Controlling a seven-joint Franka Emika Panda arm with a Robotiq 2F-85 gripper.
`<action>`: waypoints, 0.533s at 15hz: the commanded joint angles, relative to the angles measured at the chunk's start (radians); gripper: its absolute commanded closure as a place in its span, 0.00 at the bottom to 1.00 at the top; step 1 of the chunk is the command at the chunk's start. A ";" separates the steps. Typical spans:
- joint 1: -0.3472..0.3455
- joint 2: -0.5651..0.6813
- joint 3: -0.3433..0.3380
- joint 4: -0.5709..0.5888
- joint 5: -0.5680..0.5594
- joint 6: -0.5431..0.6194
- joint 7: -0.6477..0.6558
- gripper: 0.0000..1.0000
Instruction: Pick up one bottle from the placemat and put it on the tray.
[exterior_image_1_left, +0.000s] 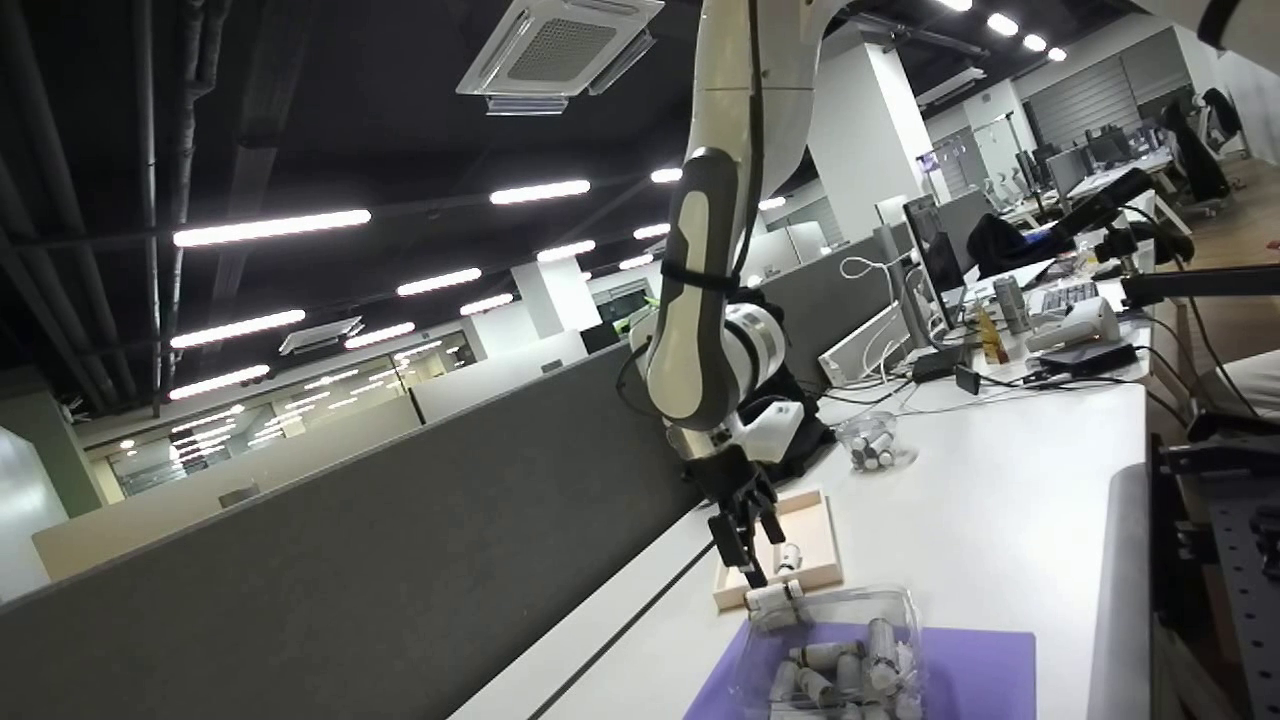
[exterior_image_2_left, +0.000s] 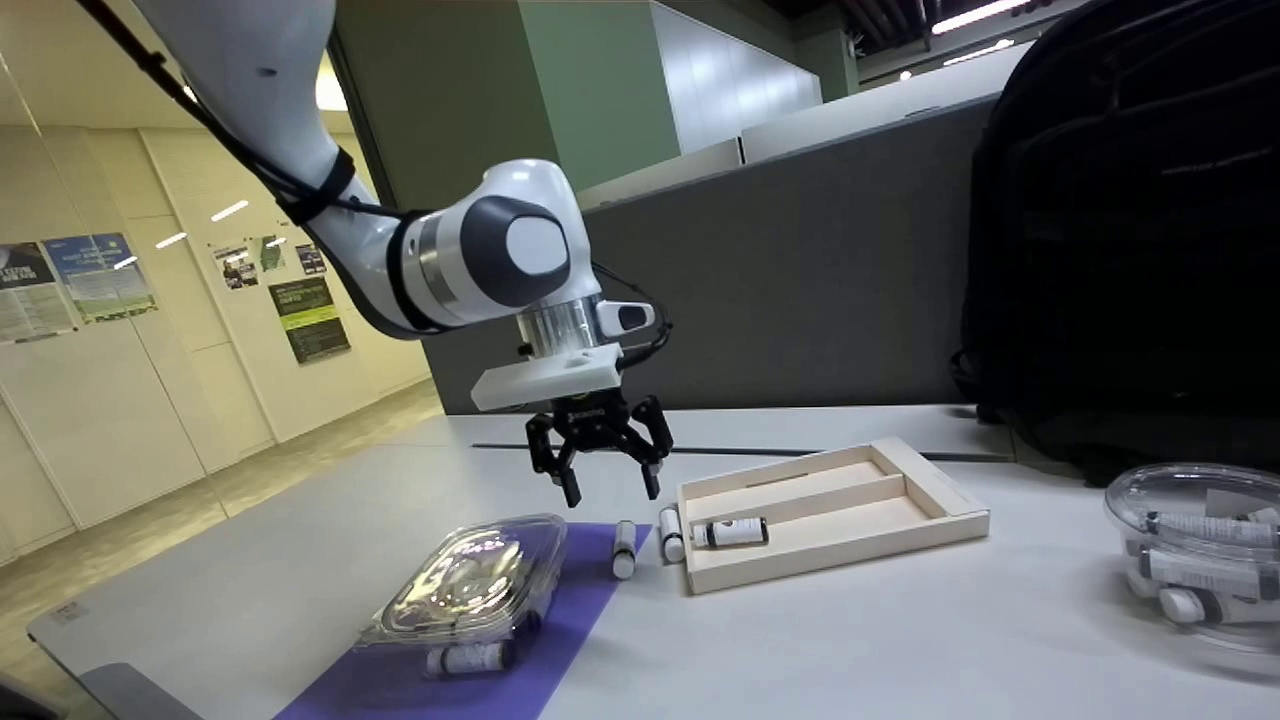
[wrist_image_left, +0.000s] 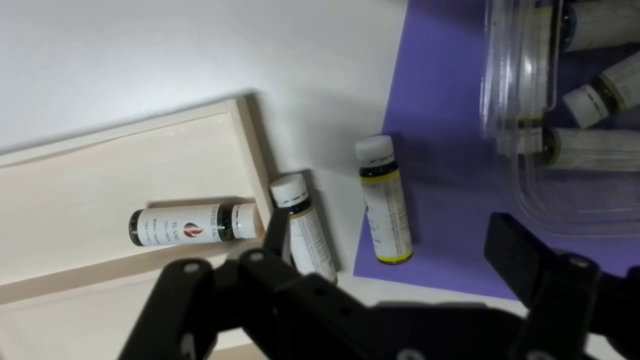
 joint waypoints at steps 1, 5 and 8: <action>0.001 0.051 -0.002 0.035 -0.022 0.006 0.026 0.00; -0.001 0.089 -0.001 0.052 -0.023 0.019 0.022 0.00; 0.002 0.112 -0.001 0.069 -0.029 0.022 0.021 0.00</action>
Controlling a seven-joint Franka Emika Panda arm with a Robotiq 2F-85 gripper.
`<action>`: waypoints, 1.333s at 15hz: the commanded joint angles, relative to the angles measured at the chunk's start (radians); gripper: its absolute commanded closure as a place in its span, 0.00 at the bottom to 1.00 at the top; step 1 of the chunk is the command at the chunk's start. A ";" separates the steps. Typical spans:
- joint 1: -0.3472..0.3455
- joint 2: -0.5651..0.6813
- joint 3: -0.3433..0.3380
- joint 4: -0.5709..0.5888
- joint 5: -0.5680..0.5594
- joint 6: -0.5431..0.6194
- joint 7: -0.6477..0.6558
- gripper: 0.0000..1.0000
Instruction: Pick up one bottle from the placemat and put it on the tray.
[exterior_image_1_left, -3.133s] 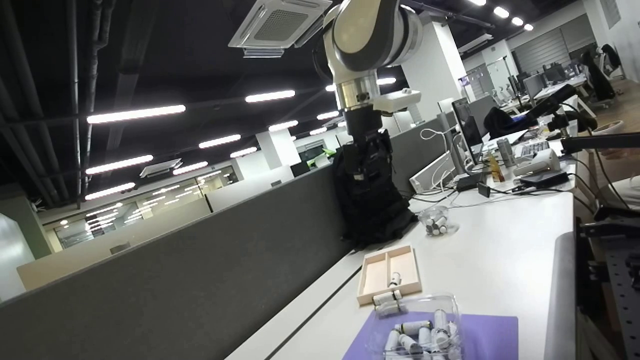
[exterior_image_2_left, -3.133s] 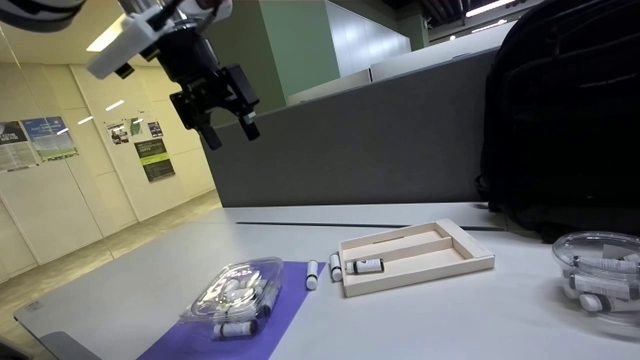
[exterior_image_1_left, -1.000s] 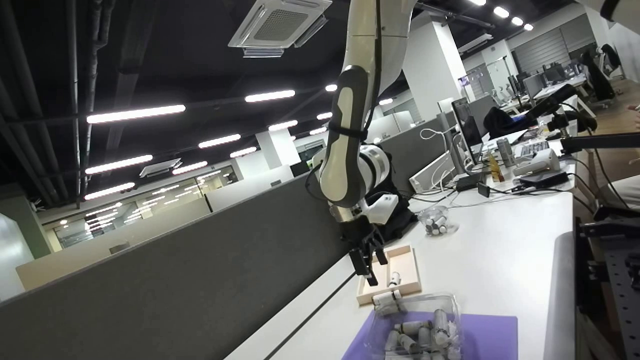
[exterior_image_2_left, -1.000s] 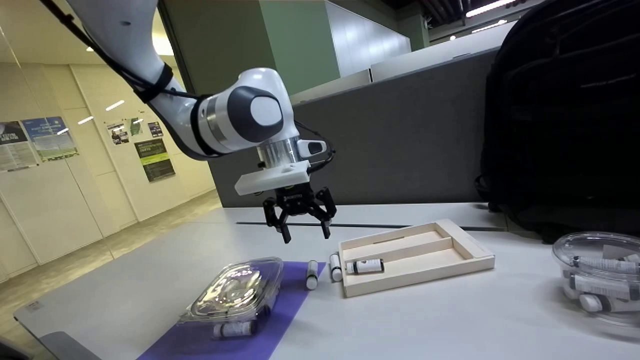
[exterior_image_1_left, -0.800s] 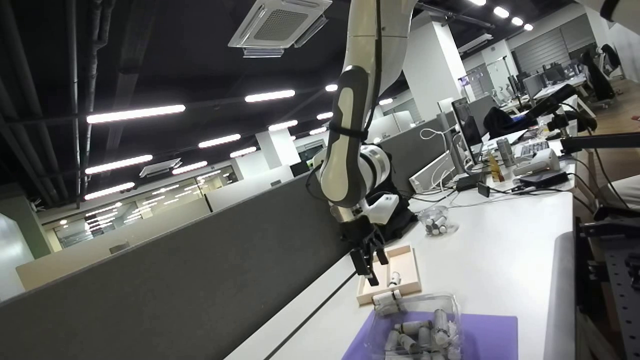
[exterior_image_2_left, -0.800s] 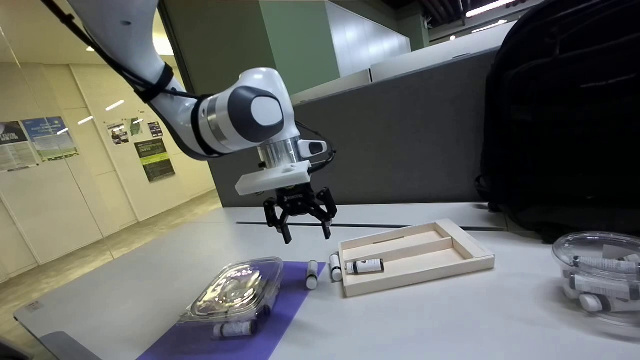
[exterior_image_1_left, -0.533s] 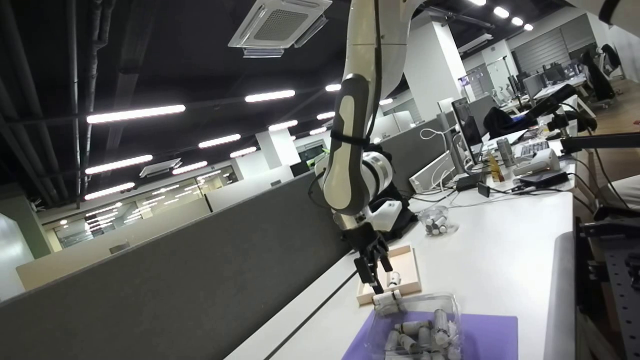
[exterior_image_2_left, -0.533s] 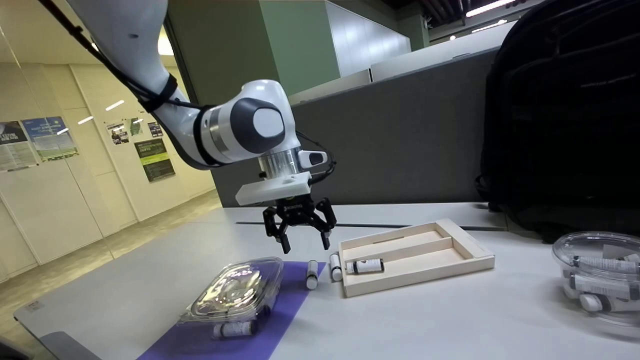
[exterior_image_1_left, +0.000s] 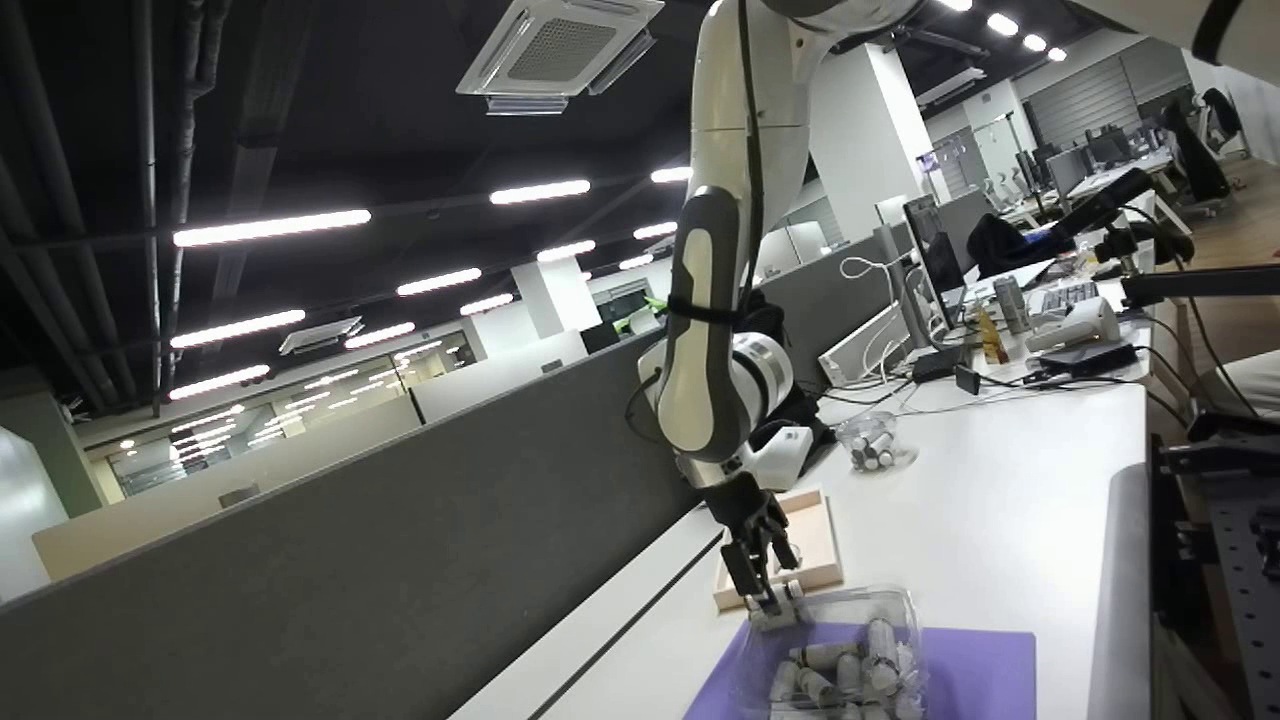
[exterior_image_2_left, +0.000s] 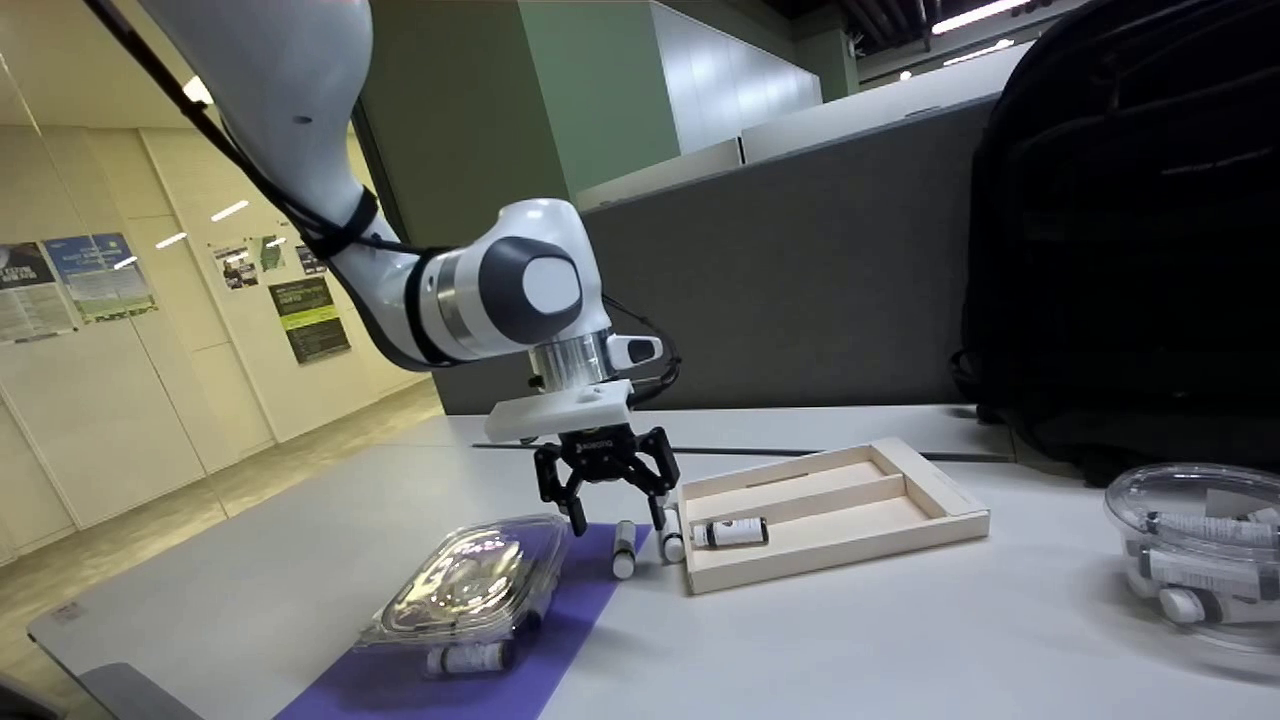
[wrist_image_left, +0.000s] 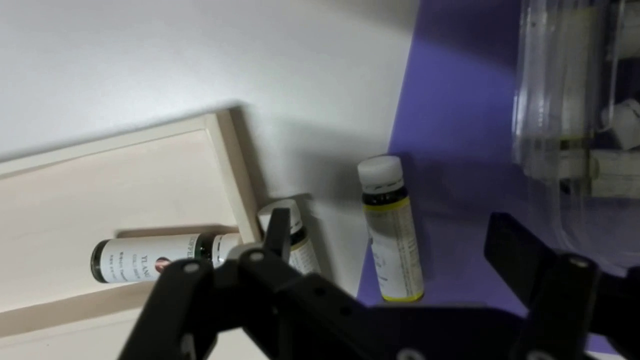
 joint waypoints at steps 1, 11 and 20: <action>0.002 0.034 -0.001 0.044 -0.024 -0.006 0.020 0.00; 0.010 0.092 0.005 0.102 -0.053 -0.026 0.011 0.47; 0.010 0.078 0.017 0.099 -0.061 -0.019 0.003 0.93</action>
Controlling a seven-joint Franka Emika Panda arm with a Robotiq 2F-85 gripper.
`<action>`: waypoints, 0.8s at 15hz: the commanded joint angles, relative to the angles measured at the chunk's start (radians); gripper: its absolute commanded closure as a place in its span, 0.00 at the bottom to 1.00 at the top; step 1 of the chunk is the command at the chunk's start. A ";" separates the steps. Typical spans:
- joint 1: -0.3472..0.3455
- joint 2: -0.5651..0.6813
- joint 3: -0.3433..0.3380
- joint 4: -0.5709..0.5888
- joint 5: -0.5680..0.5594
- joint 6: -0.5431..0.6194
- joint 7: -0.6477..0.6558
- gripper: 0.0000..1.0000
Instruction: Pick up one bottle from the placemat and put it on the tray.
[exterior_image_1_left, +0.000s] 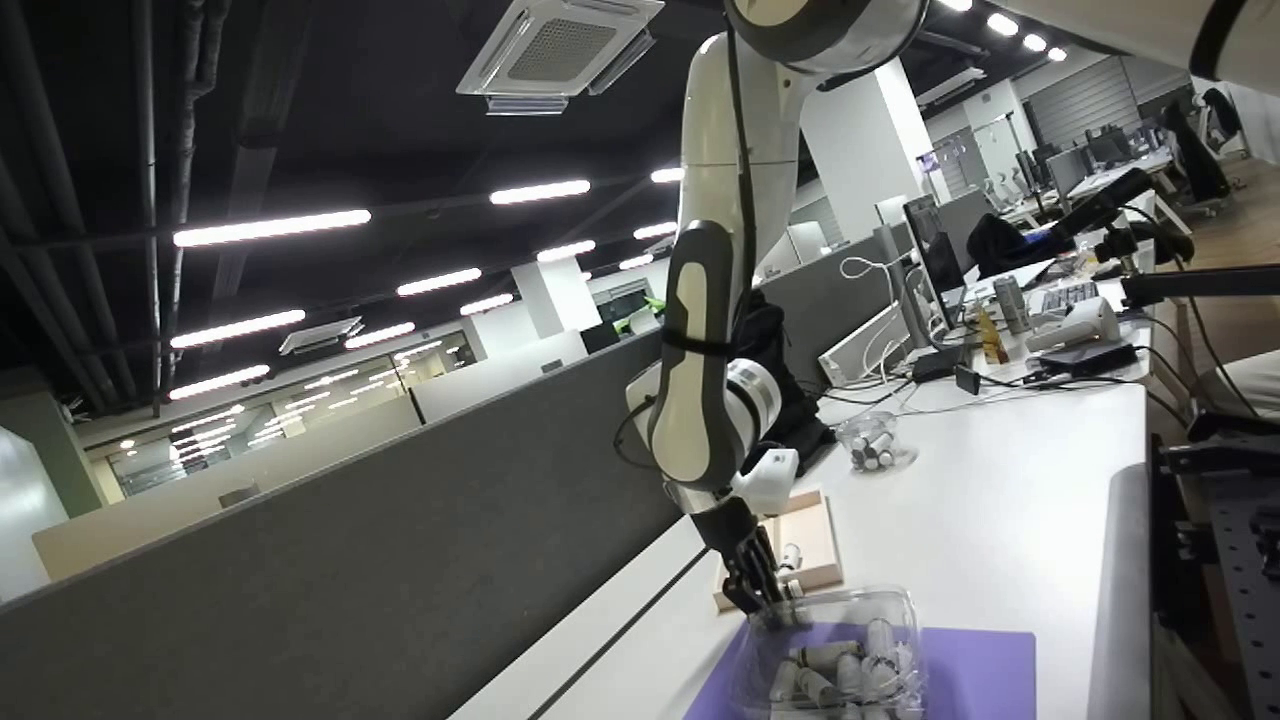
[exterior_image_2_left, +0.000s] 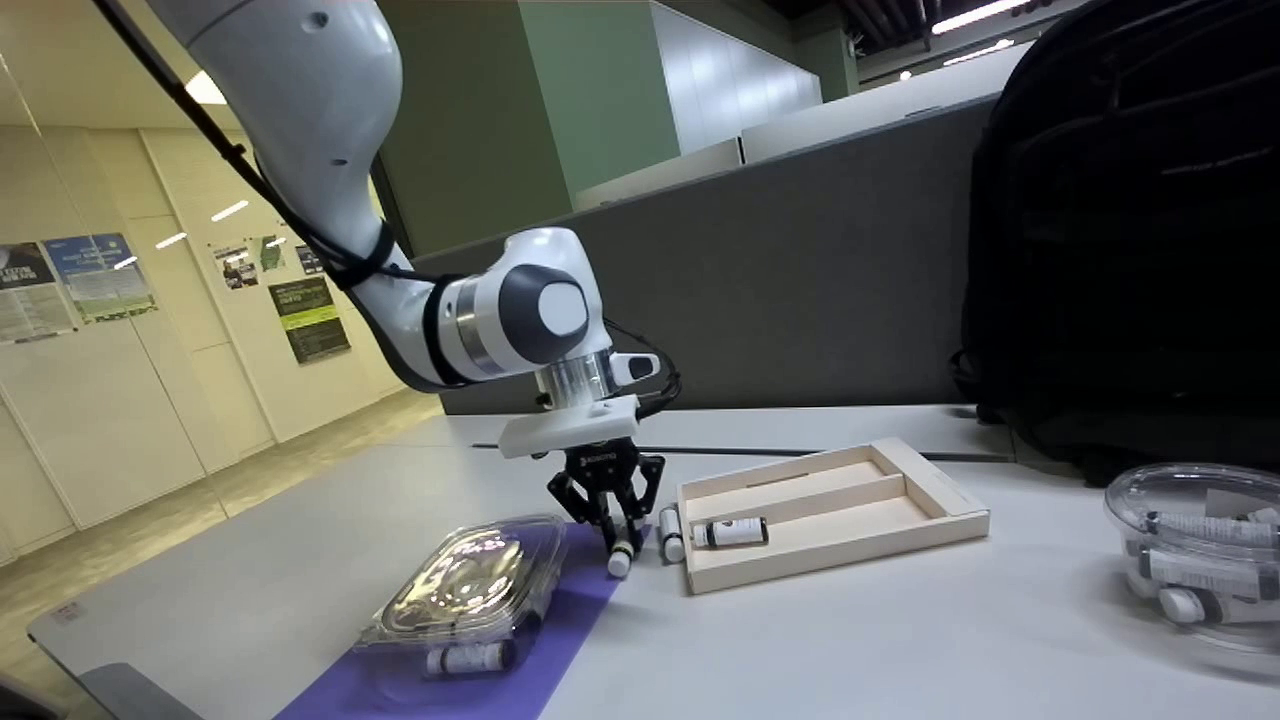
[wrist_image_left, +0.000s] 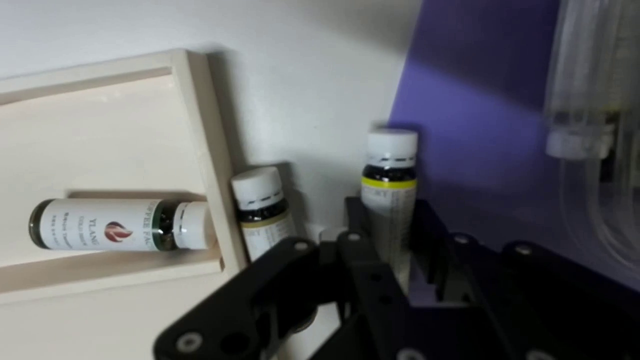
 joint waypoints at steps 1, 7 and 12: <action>-0.009 -0.030 0.006 -0.001 -0.007 -0.010 0.005 0.93; -0.051 -0.094 -0.016 0.005 -0.002 -0.029 -0.016 0.93; -0.116 -0.097 -0.015 0.062 0.021 -0.075 -0.056 0.93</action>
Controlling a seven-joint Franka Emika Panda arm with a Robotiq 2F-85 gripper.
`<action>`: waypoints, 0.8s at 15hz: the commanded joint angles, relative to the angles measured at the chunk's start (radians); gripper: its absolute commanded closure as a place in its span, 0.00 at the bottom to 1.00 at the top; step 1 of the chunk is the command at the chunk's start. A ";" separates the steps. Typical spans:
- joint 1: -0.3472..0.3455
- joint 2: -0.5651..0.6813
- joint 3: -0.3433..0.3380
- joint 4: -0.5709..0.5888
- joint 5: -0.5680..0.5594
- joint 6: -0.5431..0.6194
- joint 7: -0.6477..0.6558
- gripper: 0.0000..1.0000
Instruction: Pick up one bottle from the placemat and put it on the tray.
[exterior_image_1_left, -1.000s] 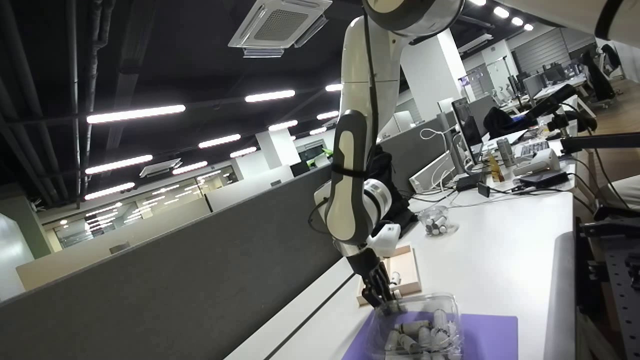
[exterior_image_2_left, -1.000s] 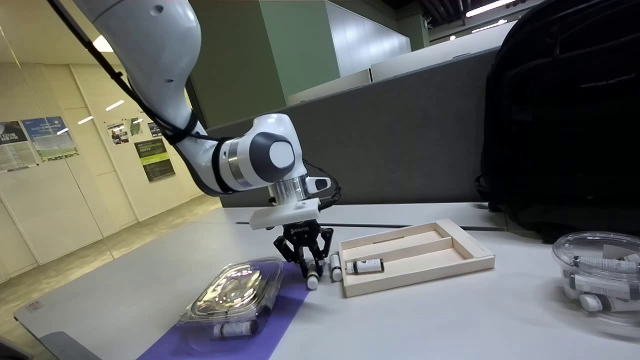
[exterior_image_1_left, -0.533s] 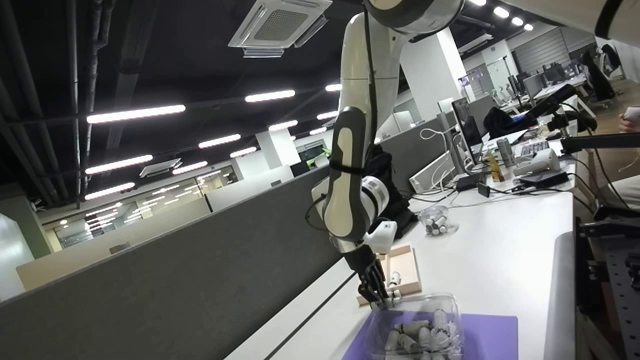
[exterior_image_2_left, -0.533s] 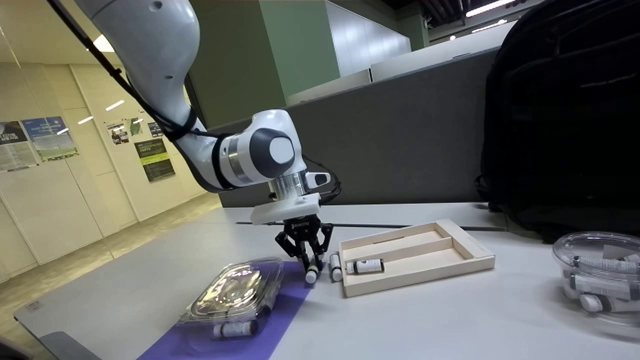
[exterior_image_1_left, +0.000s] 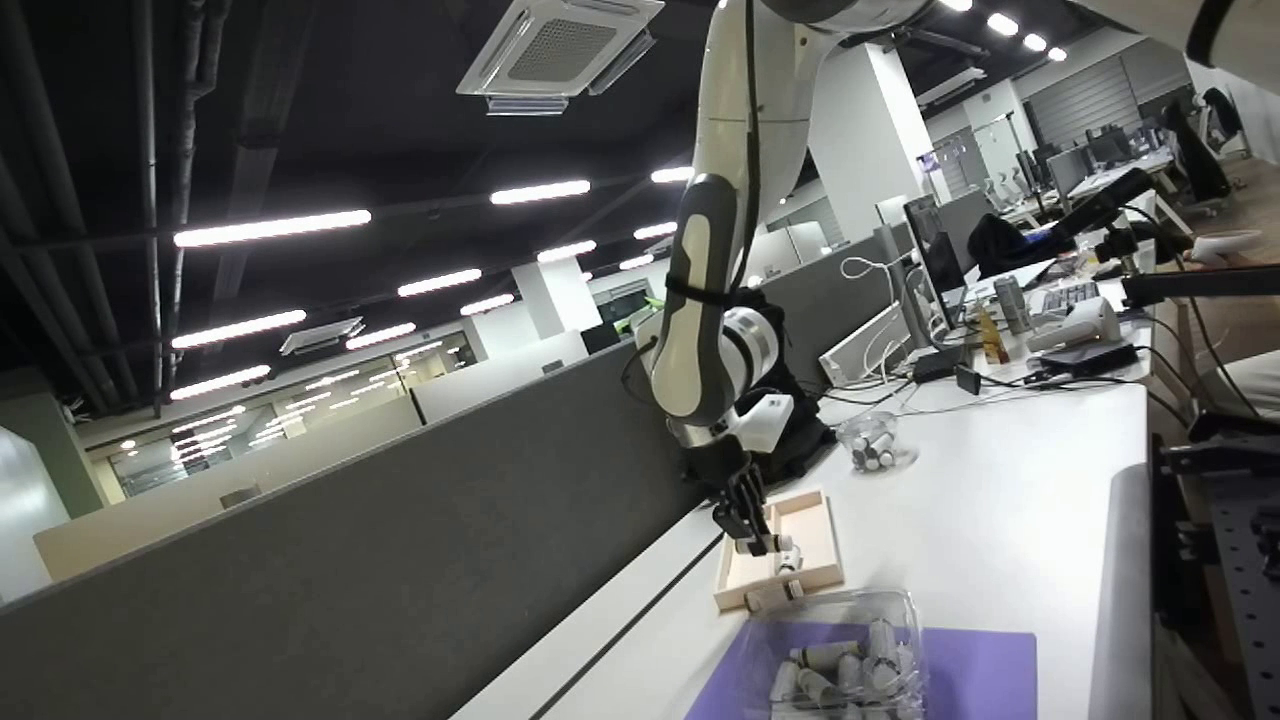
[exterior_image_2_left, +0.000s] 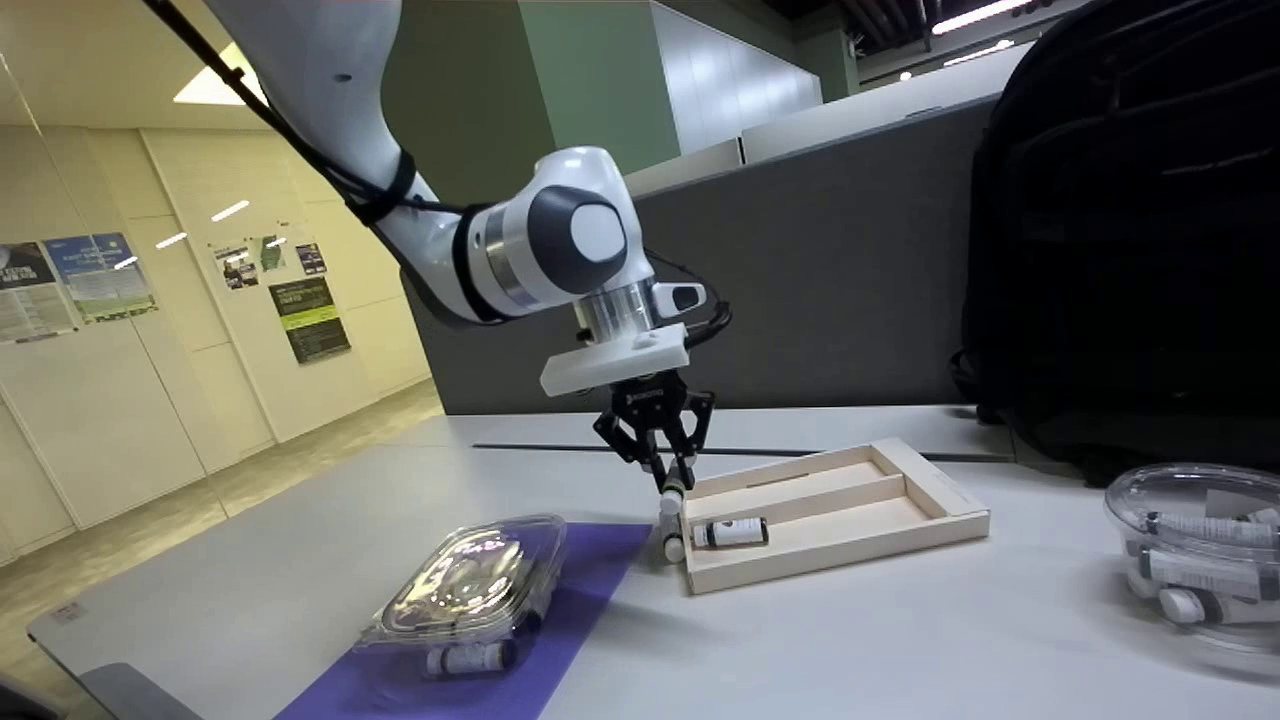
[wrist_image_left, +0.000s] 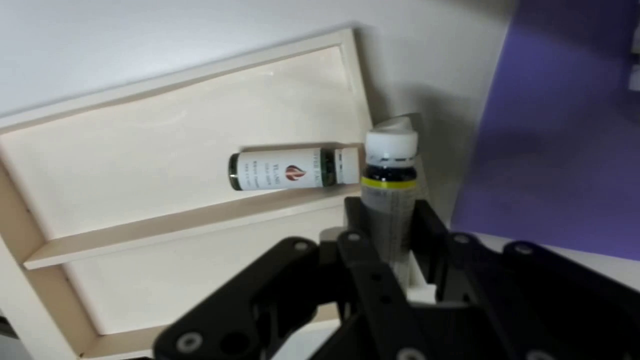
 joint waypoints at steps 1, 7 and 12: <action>-0.048 0.009 0.012 0.068 0.026 -0.073 -0.049 0.93; -0.127 0.079 0.061 0.216 0.078 -0.228 -0.264 0.93; -0.137 0.165 0.063 0.328 0.087 -0.320 -0.315 0.93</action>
